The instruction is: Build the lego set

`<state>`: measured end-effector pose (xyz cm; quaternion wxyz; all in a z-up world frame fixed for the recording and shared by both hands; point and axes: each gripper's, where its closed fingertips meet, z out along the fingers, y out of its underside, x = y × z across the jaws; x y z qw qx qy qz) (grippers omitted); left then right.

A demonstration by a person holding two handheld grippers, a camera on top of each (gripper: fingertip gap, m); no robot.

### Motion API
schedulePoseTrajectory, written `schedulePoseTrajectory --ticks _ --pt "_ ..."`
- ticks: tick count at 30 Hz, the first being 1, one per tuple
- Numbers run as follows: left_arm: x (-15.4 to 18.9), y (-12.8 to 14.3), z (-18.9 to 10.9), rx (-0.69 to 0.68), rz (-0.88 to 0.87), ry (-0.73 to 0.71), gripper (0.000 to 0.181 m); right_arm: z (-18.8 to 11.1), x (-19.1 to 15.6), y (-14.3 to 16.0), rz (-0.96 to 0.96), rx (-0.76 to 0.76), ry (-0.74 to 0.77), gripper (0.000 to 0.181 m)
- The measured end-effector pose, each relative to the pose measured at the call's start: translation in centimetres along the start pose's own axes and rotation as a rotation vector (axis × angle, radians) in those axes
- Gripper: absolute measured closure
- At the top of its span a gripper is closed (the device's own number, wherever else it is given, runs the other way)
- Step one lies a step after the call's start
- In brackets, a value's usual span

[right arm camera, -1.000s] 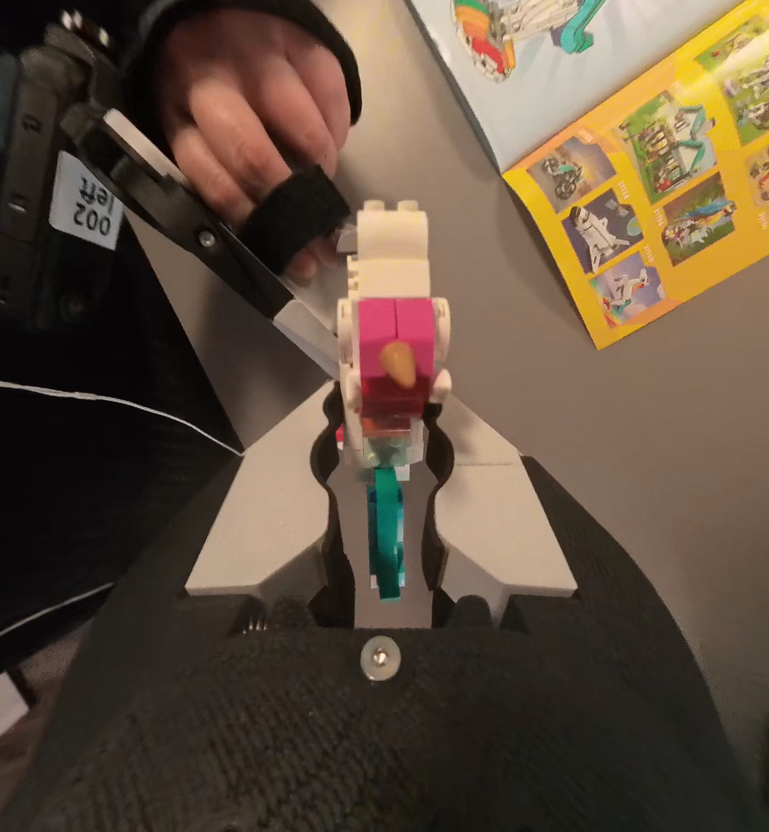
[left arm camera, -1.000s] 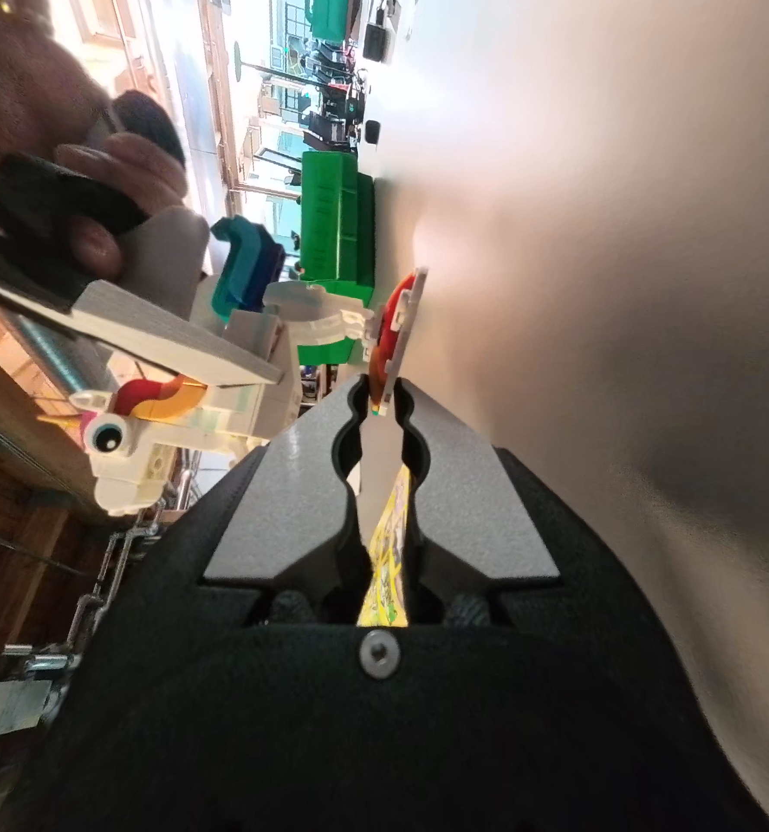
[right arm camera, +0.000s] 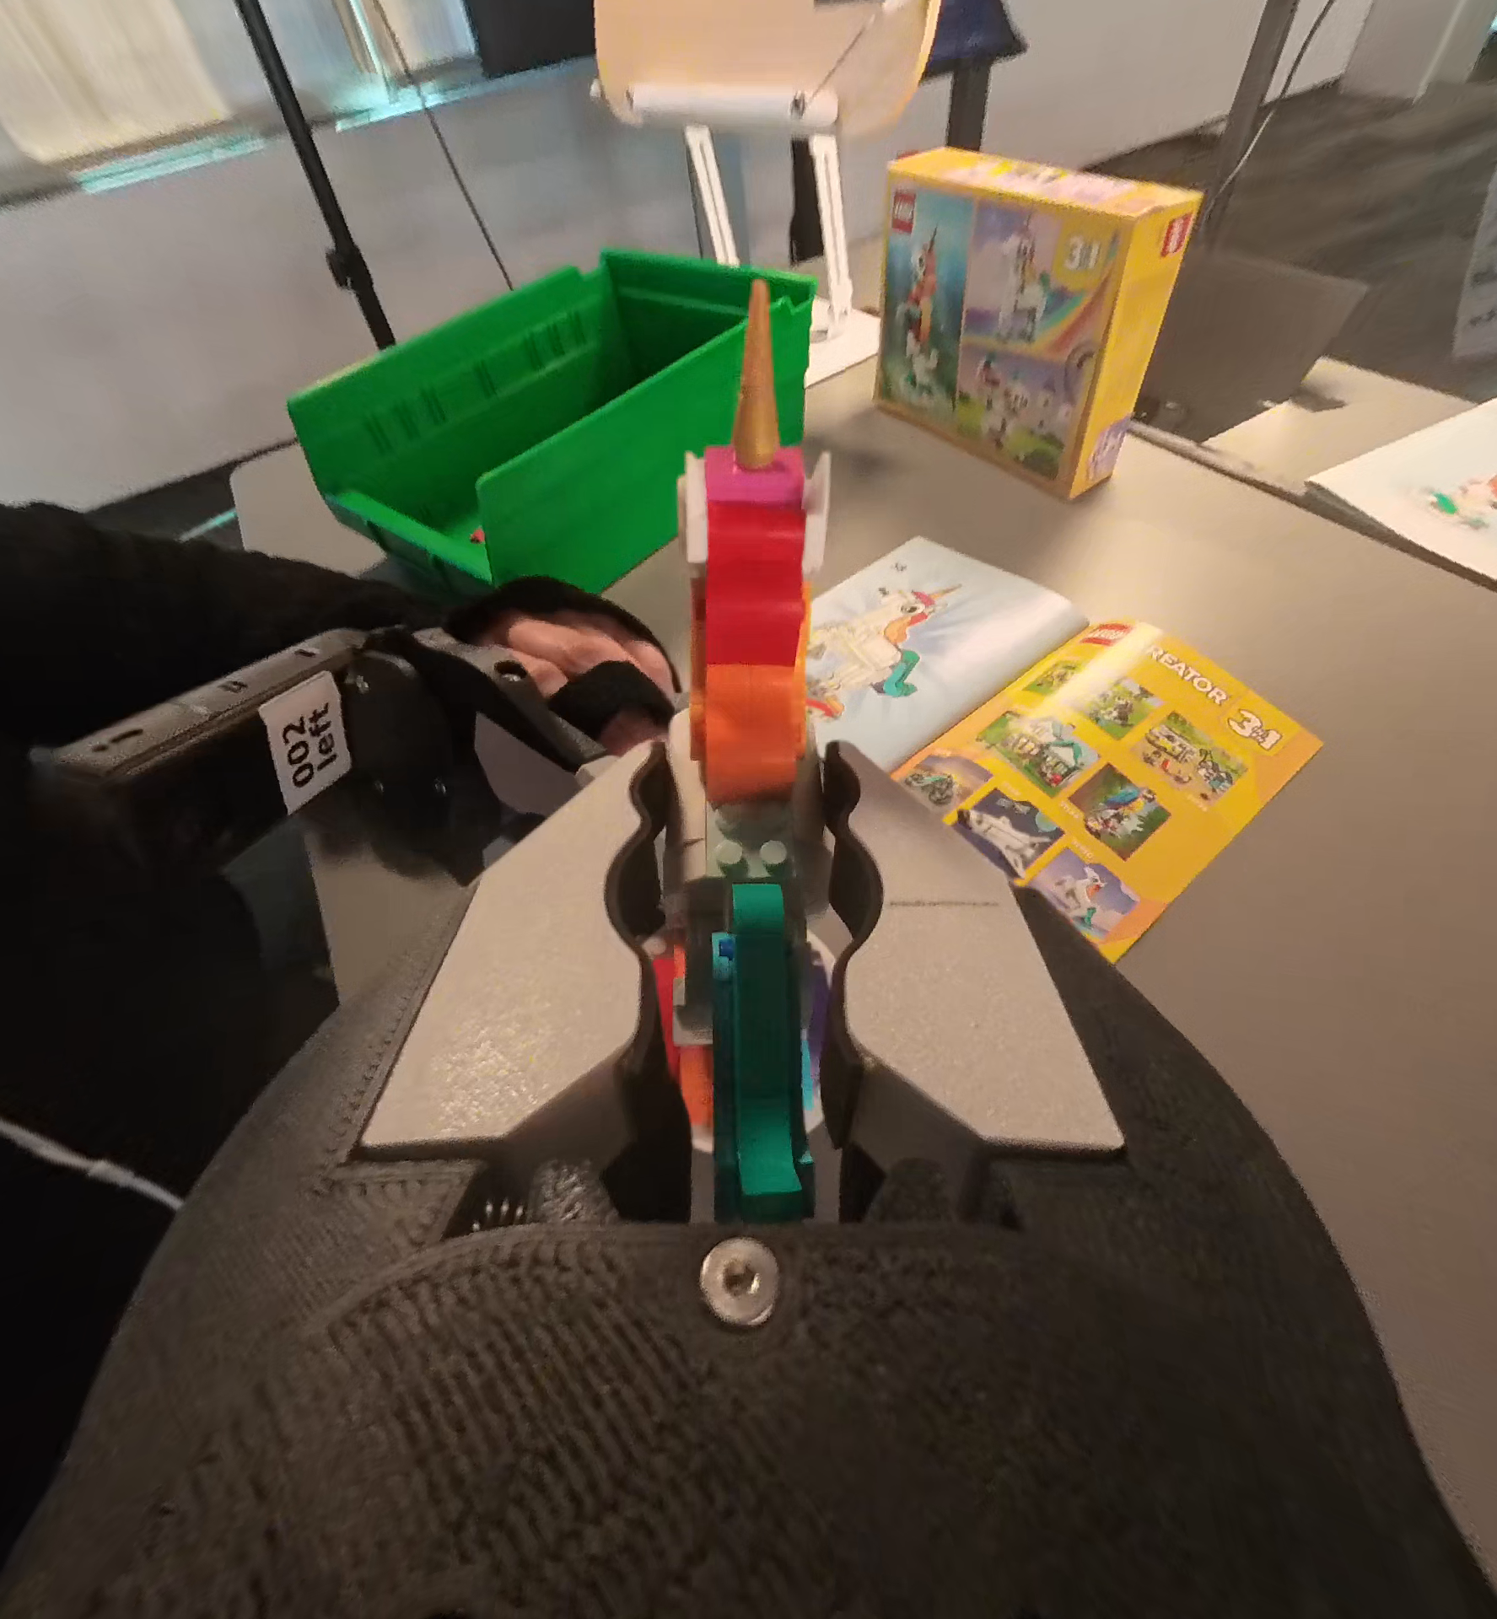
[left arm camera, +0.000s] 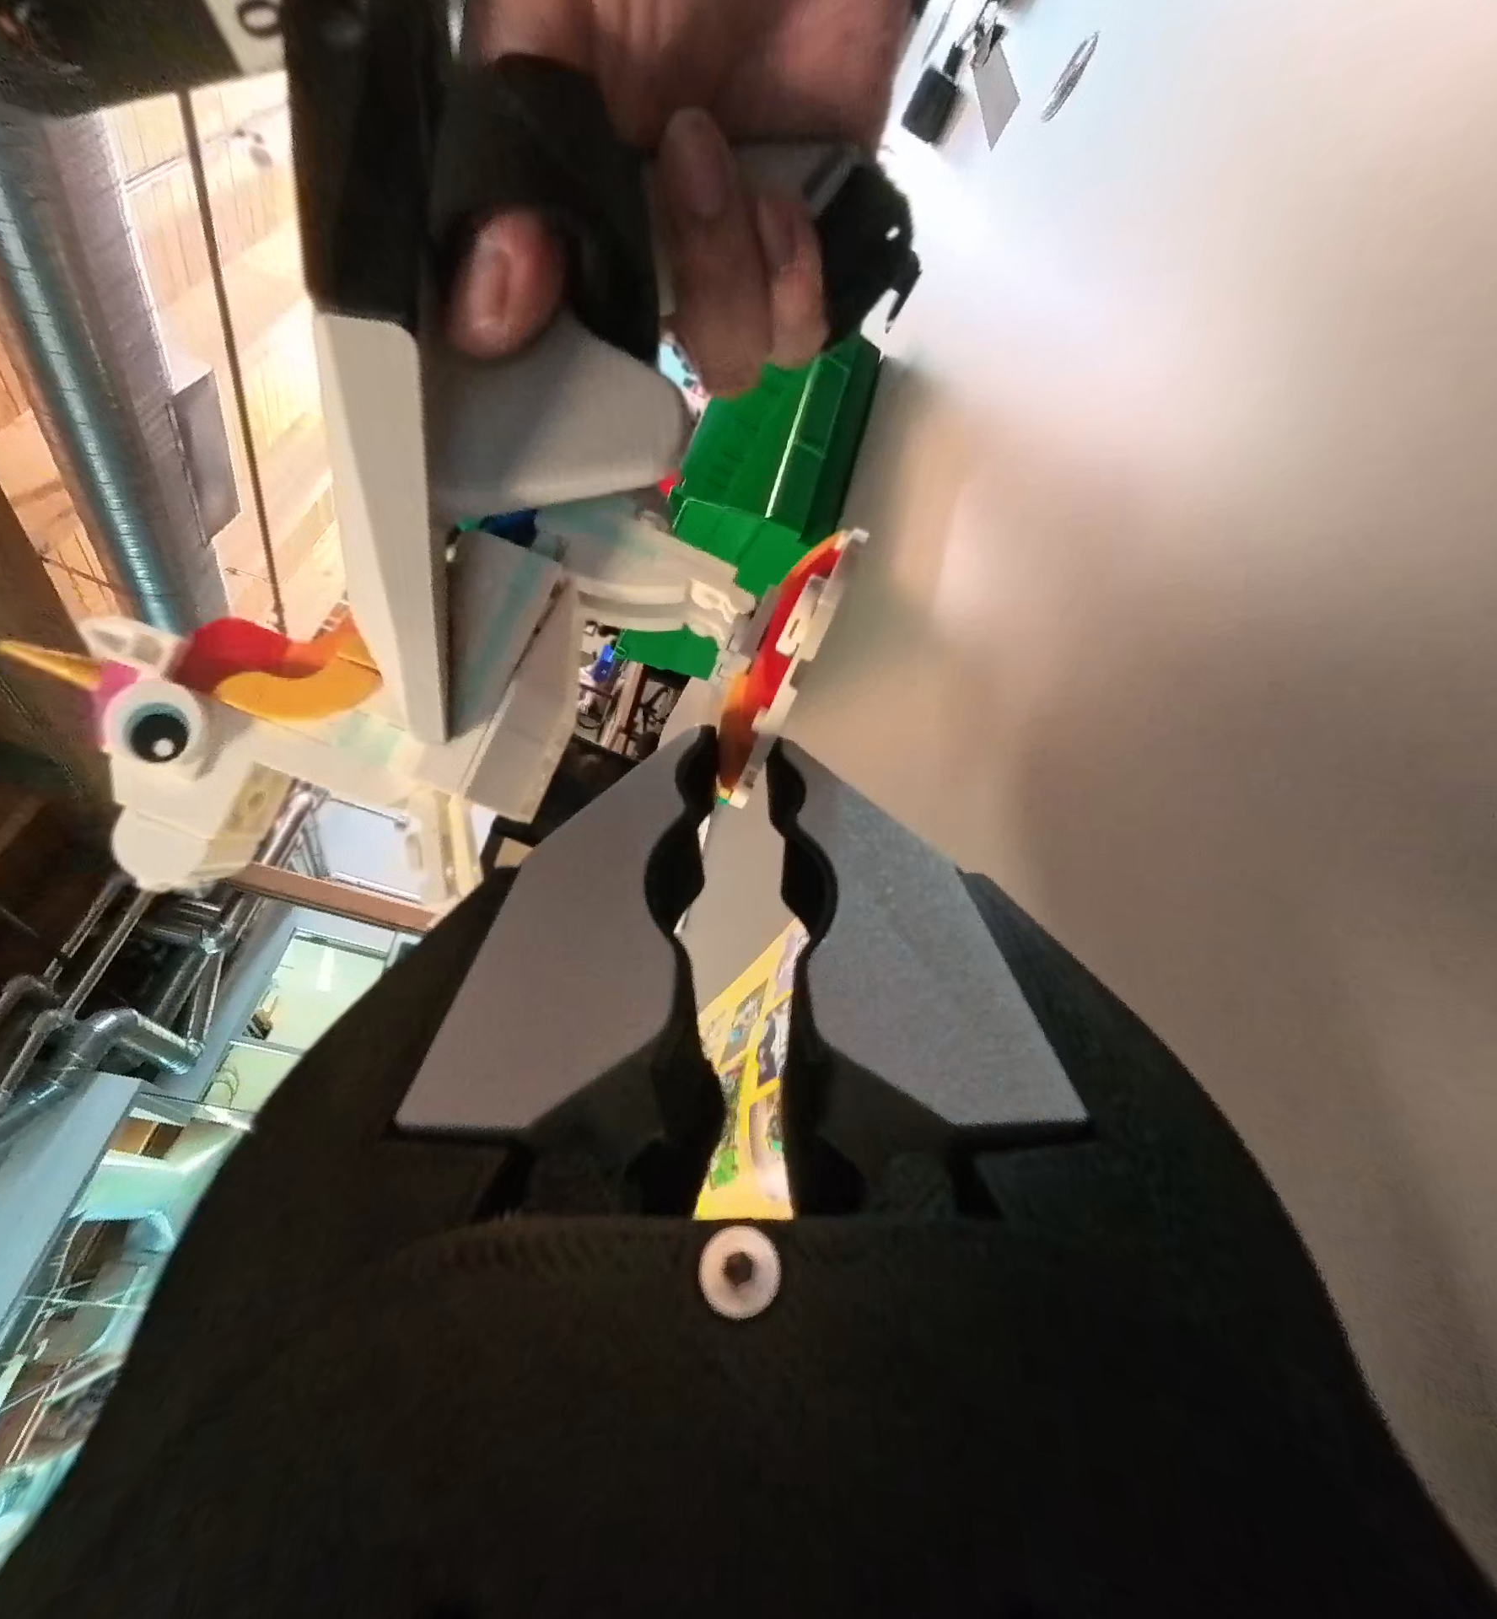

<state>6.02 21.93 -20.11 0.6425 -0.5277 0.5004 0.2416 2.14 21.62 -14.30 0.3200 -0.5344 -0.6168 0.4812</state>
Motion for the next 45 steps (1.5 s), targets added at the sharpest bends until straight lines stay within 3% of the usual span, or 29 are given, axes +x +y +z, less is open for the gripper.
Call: schedulePoseTrajectory --ticks 5,13,26,35,38,45 --pt "-0.3 0.0 -0.1 0.007 -0.018 -0.006 0.170 0.1 -0.1 -0.5 0.013 0.093 0.008 0.147" --pt "-1.2 0.6 -0.2 -0.004 -0.065 -0.030 0.171 0.4 -0.8 -1.0 -0.134 0.174 0.064 0.148" --pt "0.7 0.3 0.1 -0.011 0.065 0.022 0.171 -1.2 2.1 -1.4 0.119 0.306 0.045 0.152" --pt "1.1 2.2 1.0 -0.105 -0.009 0.055 0.171 -1.0 2.5 1.2 0.097 0.228 0.041 0.151" --pt "0.6 2.6 0.9 -0.119 -0.048 0.043 0.170 -0.8 2.6 2.3 0.019 0.147 0.065 0.152" --pt "1.0 2.8 1.1 -0.146 0.038 0.038 0.170 -0.9 3.1 4.2 -0.125 -0.115 0.103 0.152"
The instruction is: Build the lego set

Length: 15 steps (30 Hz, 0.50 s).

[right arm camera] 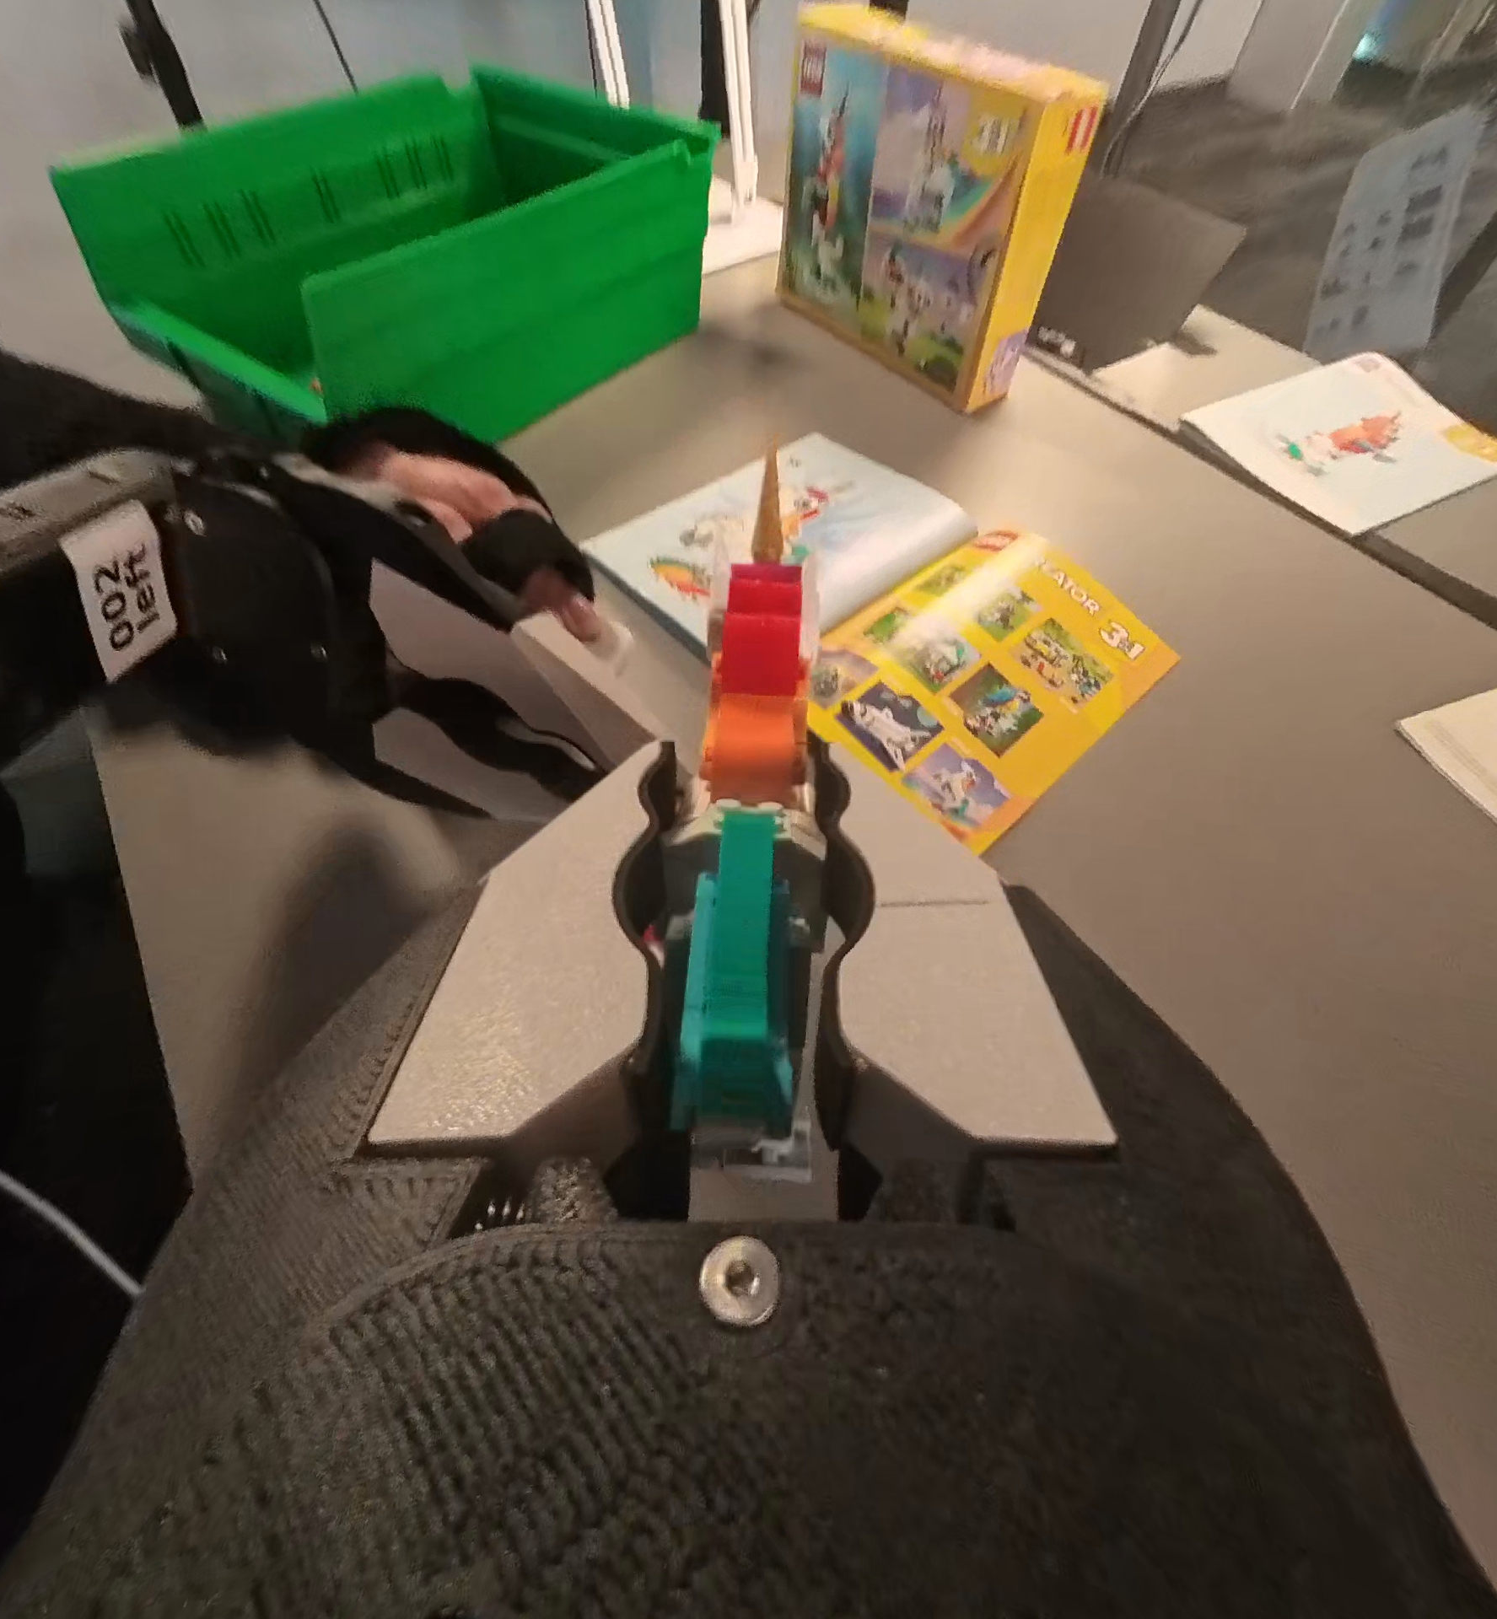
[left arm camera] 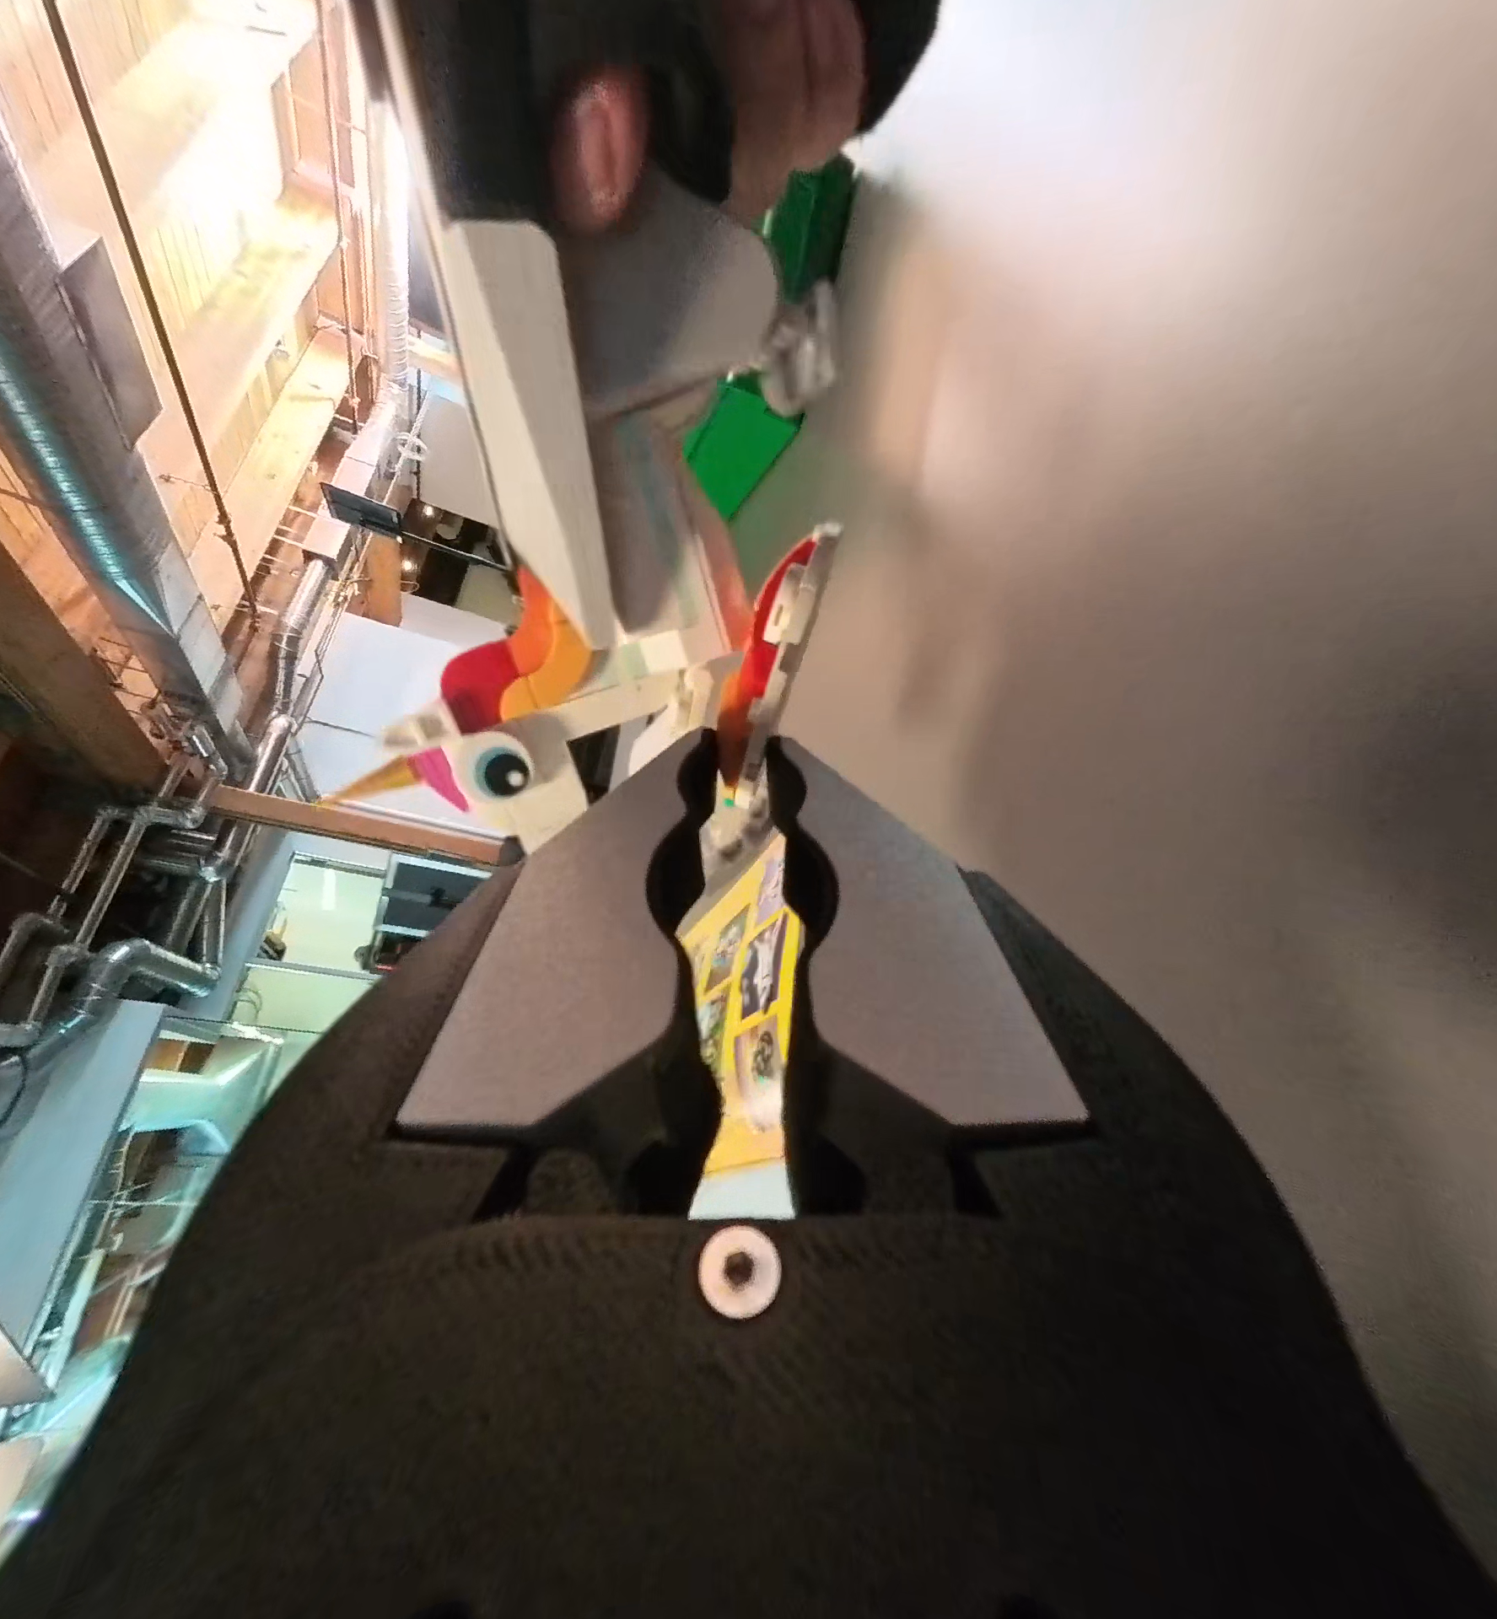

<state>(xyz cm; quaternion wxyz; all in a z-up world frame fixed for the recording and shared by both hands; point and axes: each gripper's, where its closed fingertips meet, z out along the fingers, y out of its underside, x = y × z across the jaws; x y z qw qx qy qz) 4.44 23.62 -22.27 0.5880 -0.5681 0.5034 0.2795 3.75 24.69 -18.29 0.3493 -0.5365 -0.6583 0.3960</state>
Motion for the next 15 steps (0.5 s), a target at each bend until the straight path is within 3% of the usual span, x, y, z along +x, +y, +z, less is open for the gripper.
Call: schedulePoseTrajectory --ticks 3,15 --pt "0.6 0.6 0.2 -0.028 0.036 0.023 0.169 0.0 0.4 1.2 -0.035 -0.118 0.019 0.160" --pt "2.4 1.4 0.7 -0.071 0.059 0.124 0.170 0.1 0.7 4.9 0.055 -0.365 -0.081 0.155"
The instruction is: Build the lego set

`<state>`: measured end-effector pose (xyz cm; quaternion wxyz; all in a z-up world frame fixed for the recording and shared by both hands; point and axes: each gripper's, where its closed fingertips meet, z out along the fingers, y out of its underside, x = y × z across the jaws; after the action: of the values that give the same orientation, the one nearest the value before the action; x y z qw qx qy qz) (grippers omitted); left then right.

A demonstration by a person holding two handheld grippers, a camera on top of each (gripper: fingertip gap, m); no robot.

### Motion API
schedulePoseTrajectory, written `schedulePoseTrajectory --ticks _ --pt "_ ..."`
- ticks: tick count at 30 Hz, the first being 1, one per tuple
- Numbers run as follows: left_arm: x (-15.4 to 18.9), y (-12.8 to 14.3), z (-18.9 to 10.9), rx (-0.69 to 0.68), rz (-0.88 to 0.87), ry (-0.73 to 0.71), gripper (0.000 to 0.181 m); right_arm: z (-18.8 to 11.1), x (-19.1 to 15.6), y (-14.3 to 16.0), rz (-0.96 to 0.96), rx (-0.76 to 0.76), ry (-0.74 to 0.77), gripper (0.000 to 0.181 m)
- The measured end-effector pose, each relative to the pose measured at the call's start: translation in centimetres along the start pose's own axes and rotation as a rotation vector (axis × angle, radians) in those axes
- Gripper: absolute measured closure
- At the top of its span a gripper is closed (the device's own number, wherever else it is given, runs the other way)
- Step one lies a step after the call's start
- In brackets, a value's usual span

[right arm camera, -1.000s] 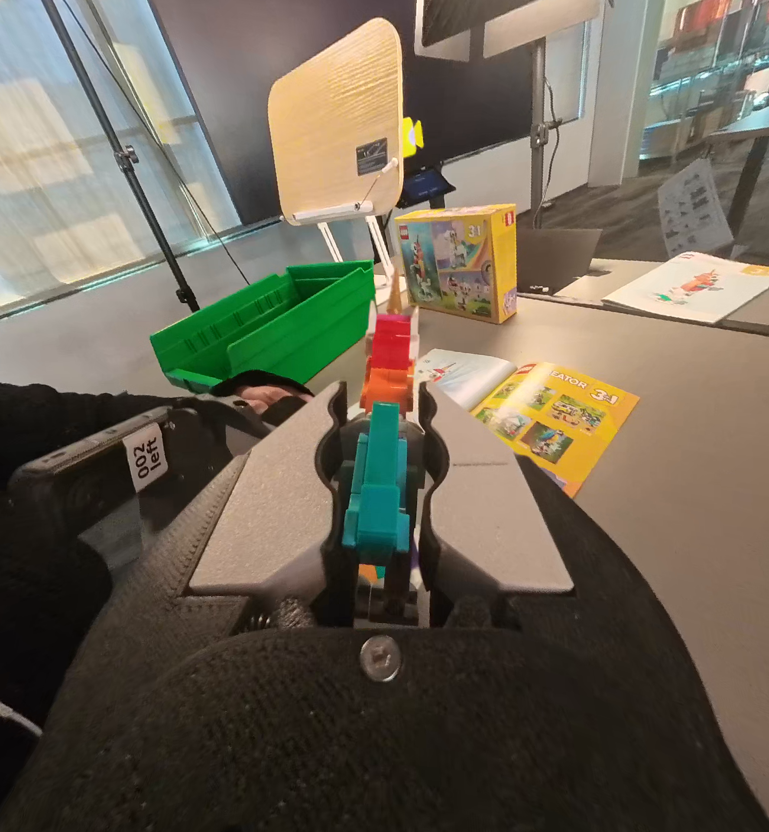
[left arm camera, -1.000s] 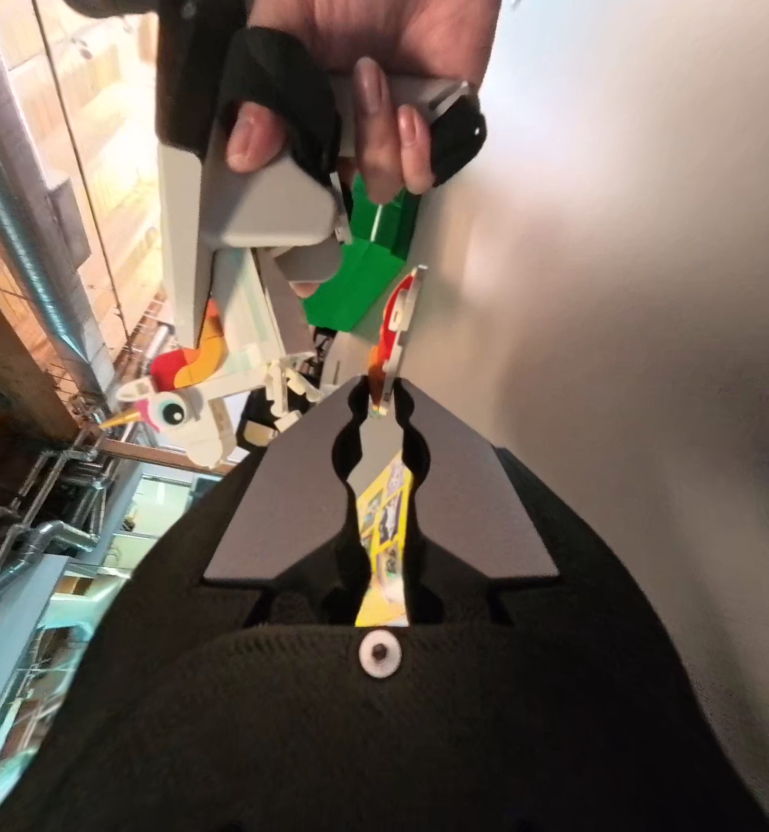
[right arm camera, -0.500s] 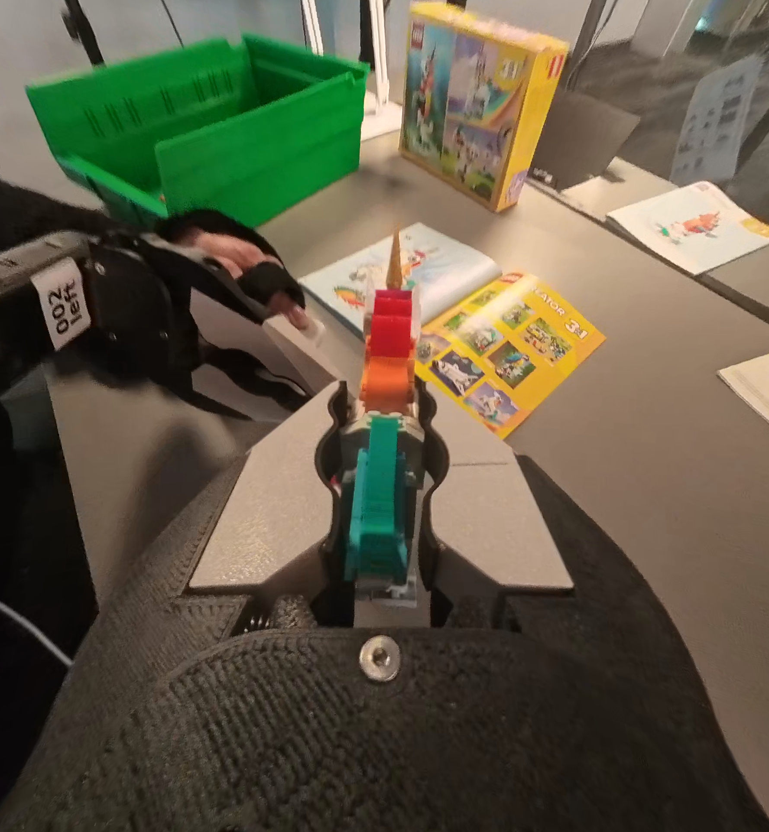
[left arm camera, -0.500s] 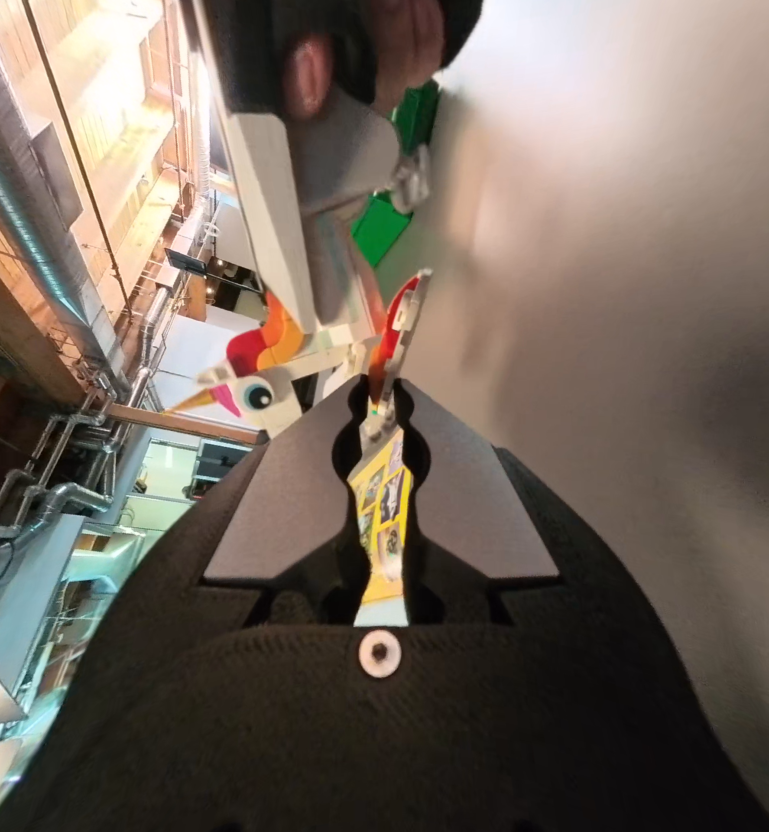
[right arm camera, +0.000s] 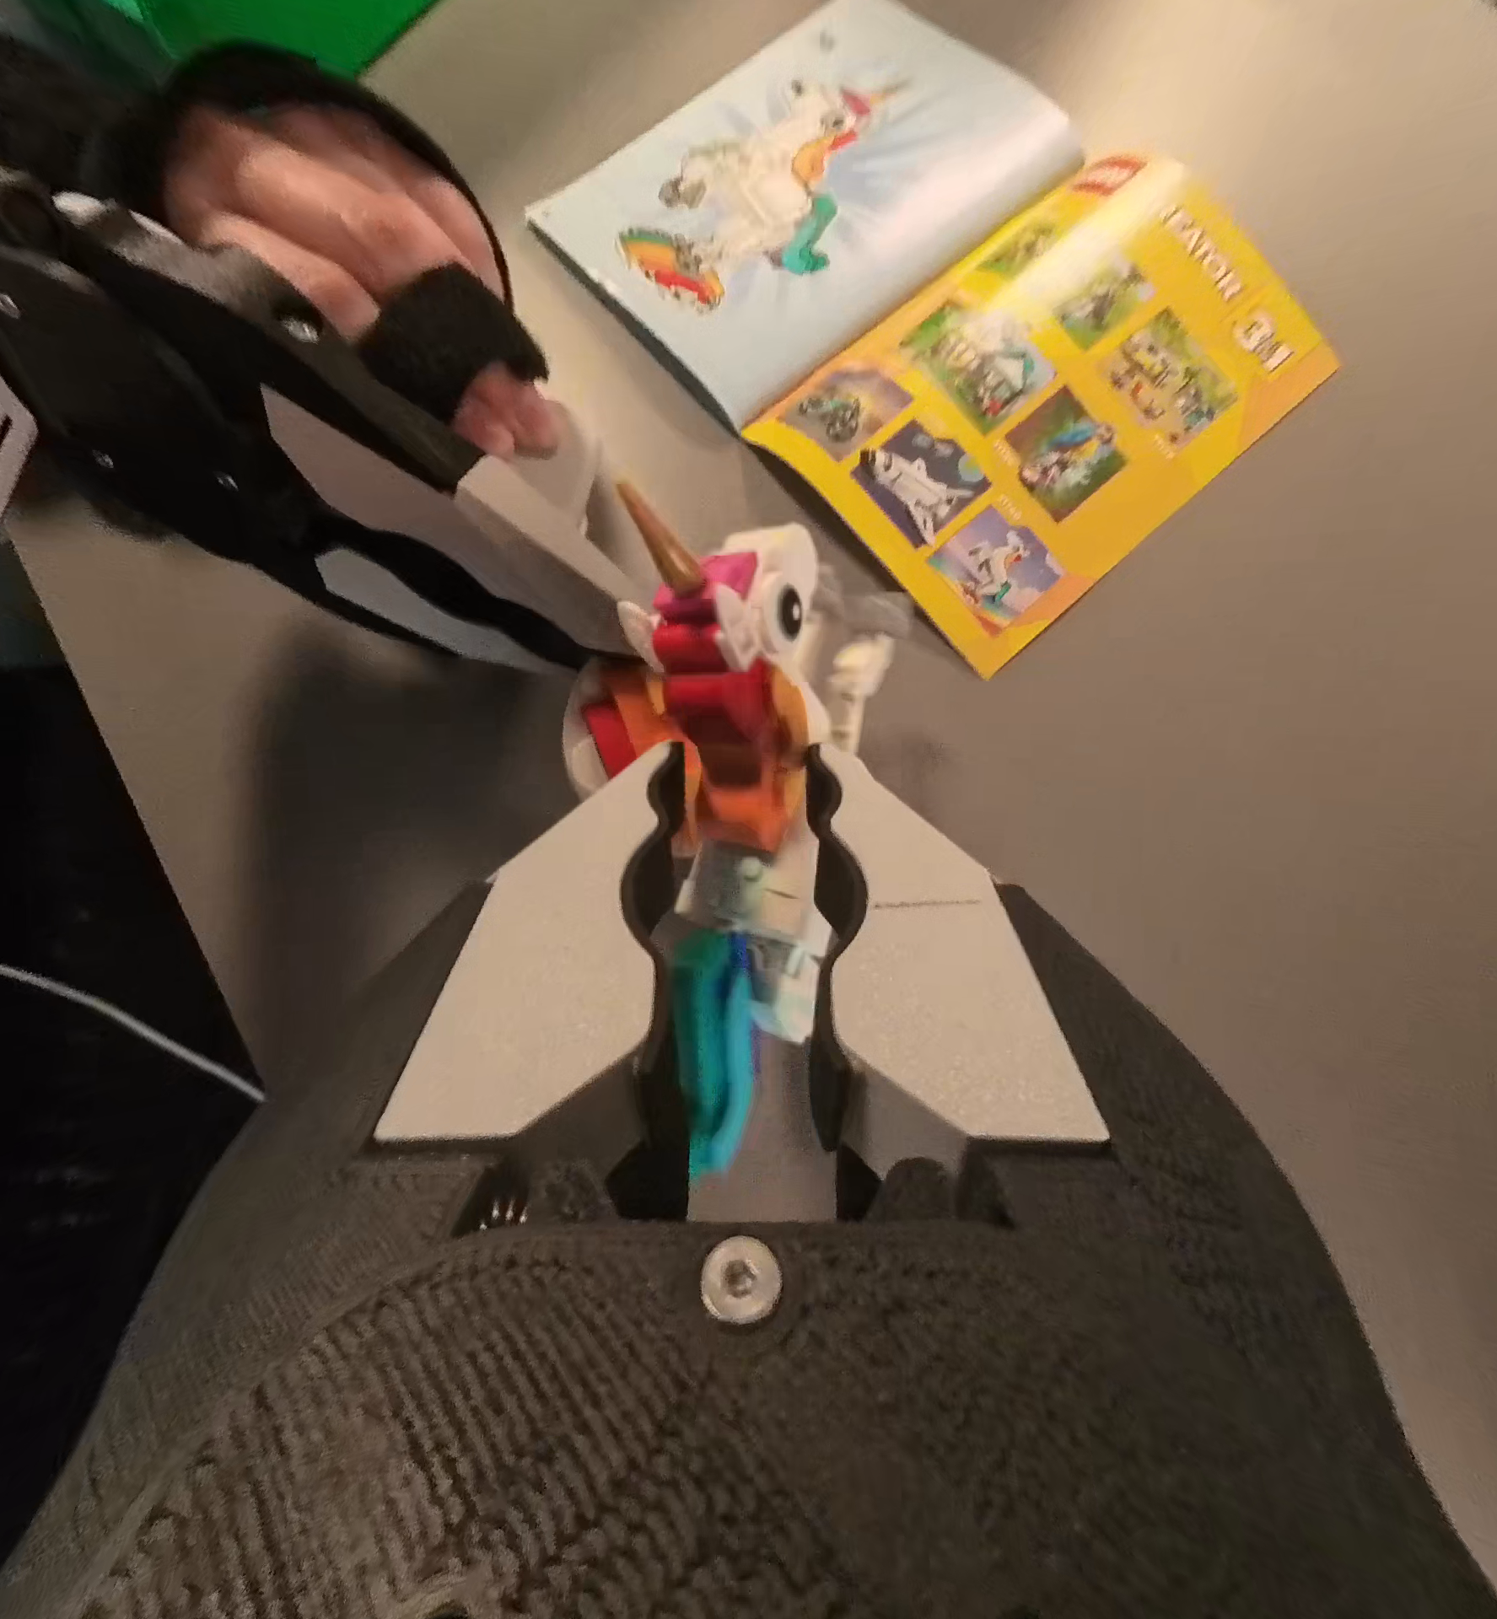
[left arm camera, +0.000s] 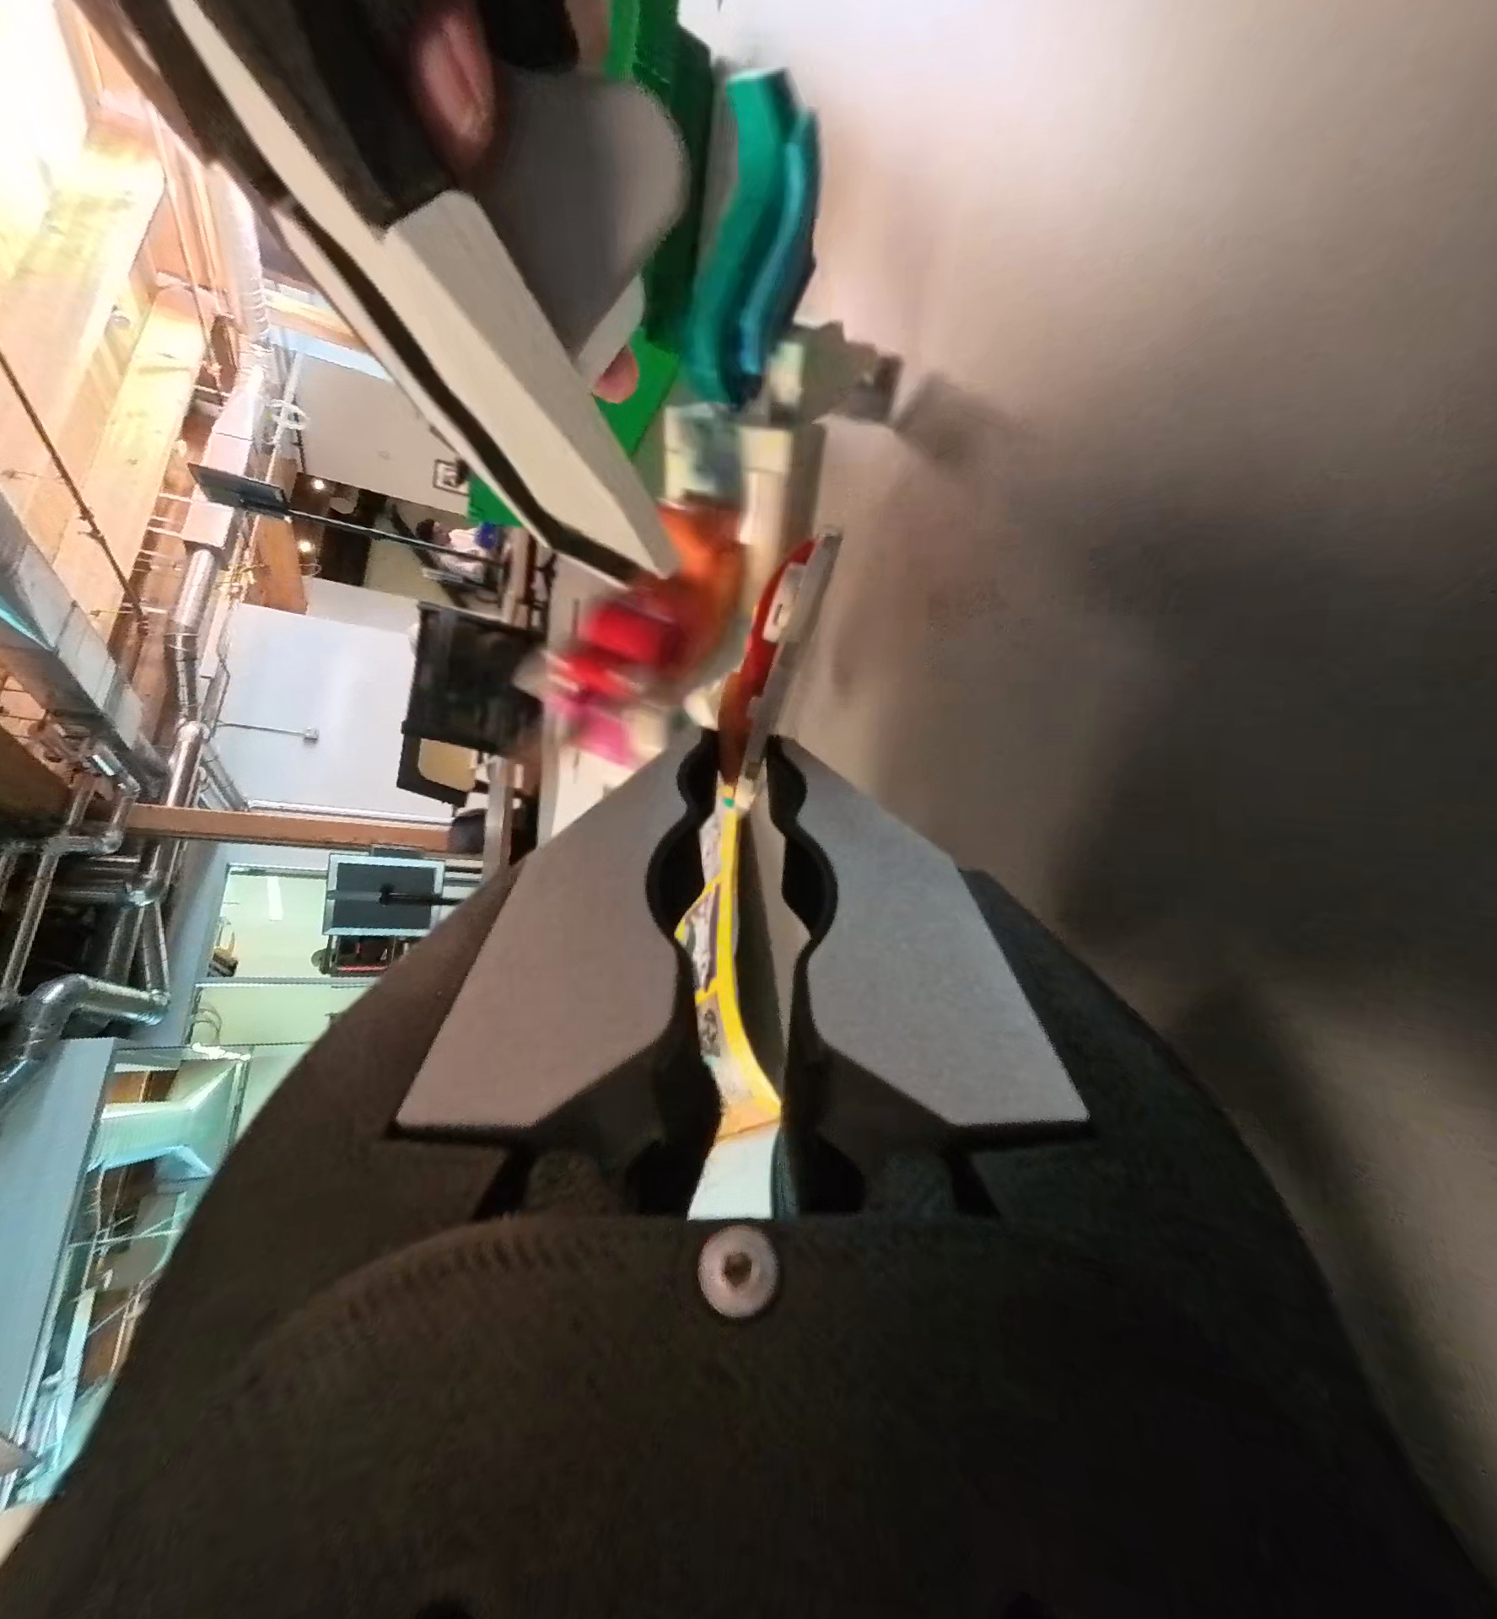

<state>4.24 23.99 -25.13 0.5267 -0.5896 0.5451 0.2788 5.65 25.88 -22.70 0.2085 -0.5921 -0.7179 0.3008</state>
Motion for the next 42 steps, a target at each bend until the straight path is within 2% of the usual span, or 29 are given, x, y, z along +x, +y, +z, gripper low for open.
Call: schedulePoseTrajectory --ticks 3,6,12,17,22,26,28,33,37,42 --pt "0.5 0.4 0.2 -0.011 -0.012 0.034 0.170 0.3 -0.3 0.9 -0.004 -0.079 -0.039 0.154" --pt "0.7 0.4 0.3 -0.016 -0.002 0.042 0.170 0.1 -0.1 1.6 -0.043 -0.152 -0.011 0.150" --pt "1.2 0.7 0.3 -0.038 0.056 0.052 0.171 -2.1 1.7 2.9 -0.188 -0.326 0.214 0.144" --pt "1.3 0.8 -0.1 -0.063 0.081 0.038 0.171 -2.0 -0.4 4.7 -0.137 -0.358 0.192 0.135" --pt "0.7 1.2 -0.3 -0.072 0.047 0.014 0.171 -2.0 1.4 7.5 -0.255 -0.456 0.377 0.136" --pt "0.4 1.5 -0.4 -0.064 -0.018 0.014 0.171 -6.1 6.8 9.4 -0.371 -0.613 0.666 0.143" --pt "0.6 1.3 -0.3 -0.048 -0.050 0.034 0.171 -7.8 8.4 9.7 -0.329 -0.643 0.733 0.146" --pt "1.0 1.0 -0.3 -0.039 -0.032 0.048 0.171 -5.0 6.0 6.3 -0.118 -0.391 0.531 0.141" --pt "1.3 0.1 -0.5 -0.016 0.023 0.043 0.171 -3.3 7.7 7.1 -0.088 -0.485 0.464 0.134" --pt "1.5 -0.5 -0.7 0.013 0.110 0.020 0.171 -1.7 9.3 9.2 0.051 -0.630 0.276 0.130"
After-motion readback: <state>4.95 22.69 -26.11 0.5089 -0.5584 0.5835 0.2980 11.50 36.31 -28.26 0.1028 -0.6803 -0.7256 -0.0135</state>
